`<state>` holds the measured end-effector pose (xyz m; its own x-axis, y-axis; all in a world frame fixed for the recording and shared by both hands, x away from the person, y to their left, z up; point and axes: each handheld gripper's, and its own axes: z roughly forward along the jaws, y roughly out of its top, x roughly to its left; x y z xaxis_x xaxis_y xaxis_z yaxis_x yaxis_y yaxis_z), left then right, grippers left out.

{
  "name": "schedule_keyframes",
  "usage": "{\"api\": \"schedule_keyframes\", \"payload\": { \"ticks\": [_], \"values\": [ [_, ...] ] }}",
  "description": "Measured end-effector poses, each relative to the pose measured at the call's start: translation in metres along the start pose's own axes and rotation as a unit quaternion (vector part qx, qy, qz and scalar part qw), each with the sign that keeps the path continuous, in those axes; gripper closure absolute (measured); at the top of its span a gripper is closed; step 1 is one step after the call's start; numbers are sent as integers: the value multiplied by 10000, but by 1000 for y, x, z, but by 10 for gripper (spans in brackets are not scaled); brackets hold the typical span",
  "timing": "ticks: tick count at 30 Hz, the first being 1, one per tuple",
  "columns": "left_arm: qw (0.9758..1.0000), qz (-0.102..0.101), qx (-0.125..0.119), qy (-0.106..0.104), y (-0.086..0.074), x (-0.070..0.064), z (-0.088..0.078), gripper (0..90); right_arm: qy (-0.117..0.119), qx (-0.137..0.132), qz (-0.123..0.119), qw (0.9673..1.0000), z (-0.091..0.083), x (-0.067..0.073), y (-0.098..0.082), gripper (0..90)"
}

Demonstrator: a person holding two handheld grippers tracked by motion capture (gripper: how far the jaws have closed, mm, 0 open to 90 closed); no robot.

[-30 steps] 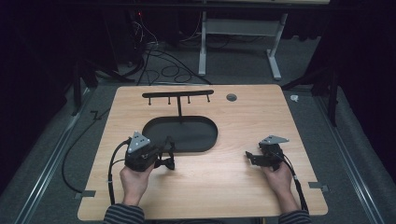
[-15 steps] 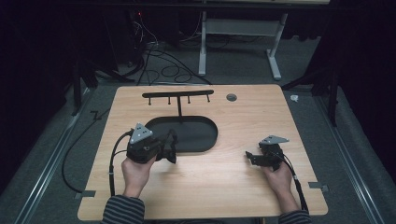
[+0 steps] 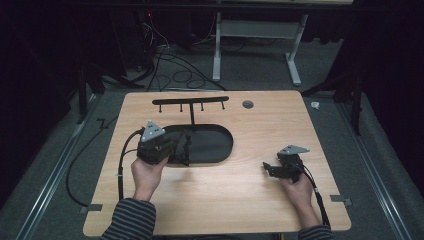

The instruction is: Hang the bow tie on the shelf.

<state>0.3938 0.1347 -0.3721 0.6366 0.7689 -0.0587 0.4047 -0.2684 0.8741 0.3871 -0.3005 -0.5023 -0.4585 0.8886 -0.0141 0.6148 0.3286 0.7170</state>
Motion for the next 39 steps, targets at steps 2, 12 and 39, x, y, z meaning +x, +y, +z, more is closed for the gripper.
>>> {"api": "schedule_keyframes", "payload": {
  "ticks": [2,12,39],
  "values": [
    [10000,-26,-8,-10,2,2,1,880,0,0,0,10000,0,0,0,283],
    [10000,-30,-2,61,11,8,2,880,0,0,0,10000,0,0,0,283],
    [9993,-195,-99,314,37,28,23,879,0,1,-3,10000,0,0,0,283]
  ]
}}
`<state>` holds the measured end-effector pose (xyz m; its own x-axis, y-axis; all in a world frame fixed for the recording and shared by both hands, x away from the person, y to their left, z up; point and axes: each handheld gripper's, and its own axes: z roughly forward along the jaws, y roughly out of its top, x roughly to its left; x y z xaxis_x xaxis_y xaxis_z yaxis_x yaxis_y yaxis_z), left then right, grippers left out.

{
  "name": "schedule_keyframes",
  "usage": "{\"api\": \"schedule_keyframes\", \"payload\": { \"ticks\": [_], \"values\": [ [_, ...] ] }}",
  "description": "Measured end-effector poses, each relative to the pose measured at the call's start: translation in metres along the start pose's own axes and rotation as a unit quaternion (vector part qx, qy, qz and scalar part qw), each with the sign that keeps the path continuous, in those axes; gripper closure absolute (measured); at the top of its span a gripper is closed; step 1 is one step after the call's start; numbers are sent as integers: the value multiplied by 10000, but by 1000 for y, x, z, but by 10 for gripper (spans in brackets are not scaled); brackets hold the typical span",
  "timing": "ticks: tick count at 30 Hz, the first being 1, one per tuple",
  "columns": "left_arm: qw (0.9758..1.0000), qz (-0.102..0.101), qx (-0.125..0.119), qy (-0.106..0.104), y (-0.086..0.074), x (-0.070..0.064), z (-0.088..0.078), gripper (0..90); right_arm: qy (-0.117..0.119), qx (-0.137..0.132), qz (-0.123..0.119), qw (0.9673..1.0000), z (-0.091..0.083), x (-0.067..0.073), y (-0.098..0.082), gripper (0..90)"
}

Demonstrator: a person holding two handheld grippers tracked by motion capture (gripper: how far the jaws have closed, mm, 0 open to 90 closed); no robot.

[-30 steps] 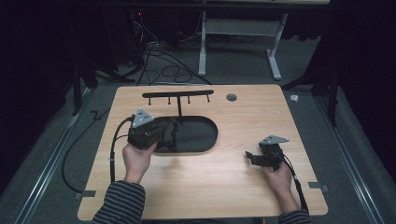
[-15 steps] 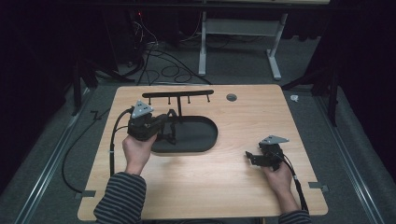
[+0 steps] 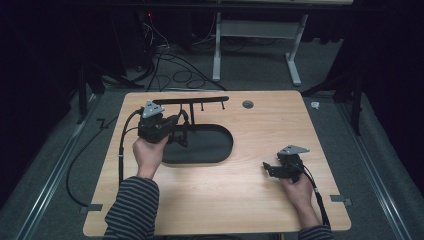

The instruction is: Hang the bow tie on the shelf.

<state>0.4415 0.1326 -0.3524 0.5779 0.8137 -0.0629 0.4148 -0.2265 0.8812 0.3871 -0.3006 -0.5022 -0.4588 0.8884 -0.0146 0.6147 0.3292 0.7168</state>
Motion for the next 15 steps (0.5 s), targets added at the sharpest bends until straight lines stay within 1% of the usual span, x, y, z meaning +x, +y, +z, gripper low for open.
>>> {"api": "schedule_keyframes", "payload": {
  "ticks": [5,8,15],
  "values": [
    [9999,-40,14,100,3,3,7,880,0,0,2,10000,0,0,0,283],
    [9999,-53,6,126,4,4,8,879,0,0,2,10000,0,0,0,283],
    [9996,-115,33,272,3,9,13,879,1,0,2,10000,0,0,0,283]
  ]
}}
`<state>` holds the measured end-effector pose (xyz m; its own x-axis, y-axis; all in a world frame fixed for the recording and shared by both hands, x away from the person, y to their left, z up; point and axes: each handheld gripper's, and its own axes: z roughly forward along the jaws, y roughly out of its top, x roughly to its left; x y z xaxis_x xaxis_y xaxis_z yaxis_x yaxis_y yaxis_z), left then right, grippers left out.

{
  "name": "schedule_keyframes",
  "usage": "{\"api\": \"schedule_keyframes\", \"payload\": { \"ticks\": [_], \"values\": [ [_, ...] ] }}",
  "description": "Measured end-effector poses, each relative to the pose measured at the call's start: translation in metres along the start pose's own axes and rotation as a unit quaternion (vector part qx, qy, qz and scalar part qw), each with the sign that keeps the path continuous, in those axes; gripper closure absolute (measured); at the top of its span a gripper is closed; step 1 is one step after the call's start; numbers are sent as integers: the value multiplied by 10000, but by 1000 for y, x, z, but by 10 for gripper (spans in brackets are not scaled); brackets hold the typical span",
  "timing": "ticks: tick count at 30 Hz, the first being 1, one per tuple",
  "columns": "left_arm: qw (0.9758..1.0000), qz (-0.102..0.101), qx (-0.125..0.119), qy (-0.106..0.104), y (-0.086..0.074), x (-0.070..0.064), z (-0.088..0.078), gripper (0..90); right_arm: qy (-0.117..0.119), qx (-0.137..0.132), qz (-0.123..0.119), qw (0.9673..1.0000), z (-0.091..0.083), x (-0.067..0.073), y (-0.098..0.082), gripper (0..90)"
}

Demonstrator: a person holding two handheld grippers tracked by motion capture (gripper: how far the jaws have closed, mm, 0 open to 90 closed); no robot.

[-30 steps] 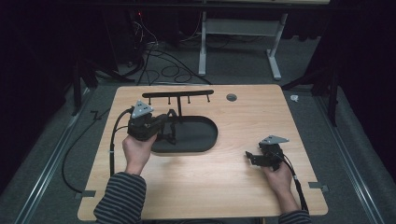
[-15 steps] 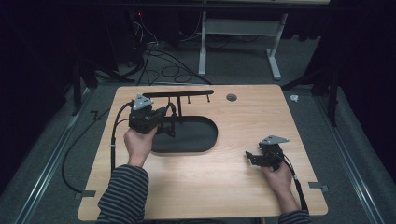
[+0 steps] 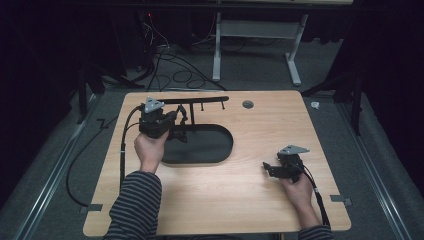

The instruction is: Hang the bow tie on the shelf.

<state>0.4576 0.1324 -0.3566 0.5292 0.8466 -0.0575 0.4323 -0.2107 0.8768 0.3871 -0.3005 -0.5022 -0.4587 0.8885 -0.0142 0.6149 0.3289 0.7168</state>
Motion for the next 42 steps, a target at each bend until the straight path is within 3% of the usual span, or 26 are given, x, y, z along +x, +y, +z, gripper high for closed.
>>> {"api": "schedule_keyframes", "payload": {
  "ticks": [11,35,42],
  "values": [
    [9999,-109,-14,108,0,4,7,878,0,0,0,10000,0,0,0,283],
    [9994,-71,63,326,9,5,19,872,4,2,-4,10000,0,0,0,282],
    [9993,-52,104,351,8,5,18,829,2,-2,-10,10000,0,0,0,282]
  ]
}}
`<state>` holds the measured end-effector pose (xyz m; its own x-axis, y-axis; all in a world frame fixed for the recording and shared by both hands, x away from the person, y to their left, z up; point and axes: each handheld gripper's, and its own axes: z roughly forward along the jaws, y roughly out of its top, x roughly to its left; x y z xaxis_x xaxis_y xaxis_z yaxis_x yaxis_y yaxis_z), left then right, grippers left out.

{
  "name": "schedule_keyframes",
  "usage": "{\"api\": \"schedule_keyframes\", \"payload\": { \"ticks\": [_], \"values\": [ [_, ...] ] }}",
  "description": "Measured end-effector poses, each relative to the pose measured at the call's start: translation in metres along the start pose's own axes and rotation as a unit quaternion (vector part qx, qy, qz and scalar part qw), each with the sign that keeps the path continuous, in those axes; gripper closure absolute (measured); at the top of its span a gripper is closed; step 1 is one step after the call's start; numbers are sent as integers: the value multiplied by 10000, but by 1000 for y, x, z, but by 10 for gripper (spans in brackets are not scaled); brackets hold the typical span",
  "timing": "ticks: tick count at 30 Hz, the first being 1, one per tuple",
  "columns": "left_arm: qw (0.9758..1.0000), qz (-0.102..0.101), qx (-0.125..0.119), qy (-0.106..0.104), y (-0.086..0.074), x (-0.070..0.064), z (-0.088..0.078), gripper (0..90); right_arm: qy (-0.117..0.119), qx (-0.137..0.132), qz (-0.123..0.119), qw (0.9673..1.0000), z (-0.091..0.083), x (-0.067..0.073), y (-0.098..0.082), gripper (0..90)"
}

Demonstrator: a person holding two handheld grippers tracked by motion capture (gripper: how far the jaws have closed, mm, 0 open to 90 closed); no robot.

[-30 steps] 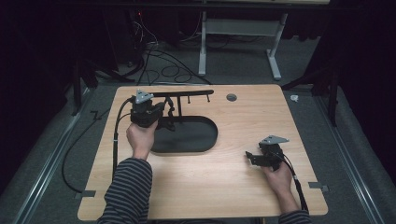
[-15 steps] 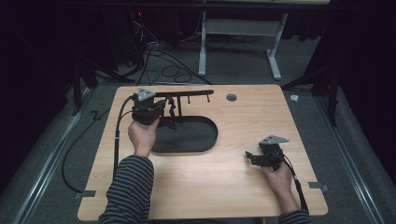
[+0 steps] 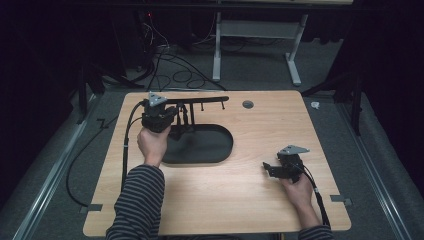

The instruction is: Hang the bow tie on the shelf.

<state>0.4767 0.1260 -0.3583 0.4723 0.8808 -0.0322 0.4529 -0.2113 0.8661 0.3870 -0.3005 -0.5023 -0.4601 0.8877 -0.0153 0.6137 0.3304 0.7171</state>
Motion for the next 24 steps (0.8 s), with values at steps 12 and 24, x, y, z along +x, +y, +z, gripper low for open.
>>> {"api": "schedule_keyframes", "payload": {
  "ticks": [12,24],
  "values": [
    [10000,22,7,-77,0,-1,-8,732,0,2,5,10000,0,0,0,281],
    [9999,-24,-64,-152,-6,3,-25,641,5,3,-4,10000,0,0,0,281]
  ]
}}
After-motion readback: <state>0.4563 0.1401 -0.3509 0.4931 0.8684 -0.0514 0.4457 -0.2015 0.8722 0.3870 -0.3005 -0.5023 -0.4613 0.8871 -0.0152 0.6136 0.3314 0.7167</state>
